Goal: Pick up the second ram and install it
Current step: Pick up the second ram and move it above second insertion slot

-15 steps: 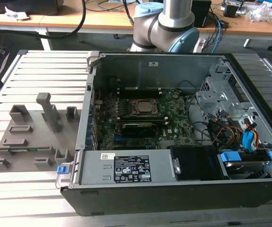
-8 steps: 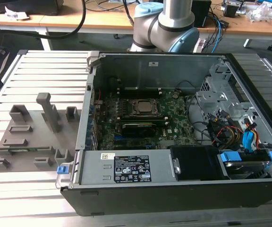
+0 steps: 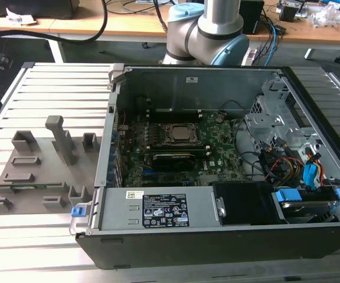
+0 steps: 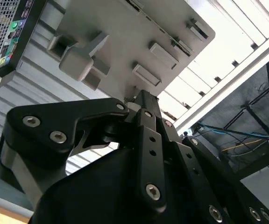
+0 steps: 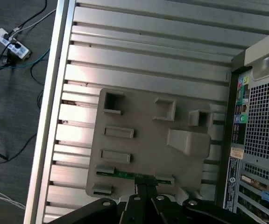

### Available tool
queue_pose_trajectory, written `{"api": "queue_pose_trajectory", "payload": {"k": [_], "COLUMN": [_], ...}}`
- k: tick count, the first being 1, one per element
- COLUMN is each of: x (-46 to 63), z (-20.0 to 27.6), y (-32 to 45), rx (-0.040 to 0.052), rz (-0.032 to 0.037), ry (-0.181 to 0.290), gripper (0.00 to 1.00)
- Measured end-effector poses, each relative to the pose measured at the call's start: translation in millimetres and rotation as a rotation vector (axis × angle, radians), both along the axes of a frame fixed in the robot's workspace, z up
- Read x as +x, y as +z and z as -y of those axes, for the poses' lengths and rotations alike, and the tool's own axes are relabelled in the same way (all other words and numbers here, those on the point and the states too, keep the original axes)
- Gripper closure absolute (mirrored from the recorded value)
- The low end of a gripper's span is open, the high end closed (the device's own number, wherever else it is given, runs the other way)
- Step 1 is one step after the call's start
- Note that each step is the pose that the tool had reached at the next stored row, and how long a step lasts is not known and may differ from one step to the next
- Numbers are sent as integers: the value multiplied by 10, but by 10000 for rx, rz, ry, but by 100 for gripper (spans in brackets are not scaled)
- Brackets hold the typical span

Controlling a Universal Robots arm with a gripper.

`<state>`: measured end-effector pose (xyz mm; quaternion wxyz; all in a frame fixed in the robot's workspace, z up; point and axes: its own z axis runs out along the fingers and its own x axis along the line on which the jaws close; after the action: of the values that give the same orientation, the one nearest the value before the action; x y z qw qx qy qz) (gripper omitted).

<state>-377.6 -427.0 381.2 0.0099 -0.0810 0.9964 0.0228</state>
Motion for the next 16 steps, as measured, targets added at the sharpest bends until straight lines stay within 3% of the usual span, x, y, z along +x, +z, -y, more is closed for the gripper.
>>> {"api": "queue_pose_trajectory", "payload": {"k": [2,4,11,16], "x": [0,0,0,0], "z": [0,0,0,0], "y": [0,0,0,0], "rx": [0,0,0,0], "rz": [0,0,0,1], "ry": [579,1560,3099,3704], "gripper": [89,89,89,89]}}
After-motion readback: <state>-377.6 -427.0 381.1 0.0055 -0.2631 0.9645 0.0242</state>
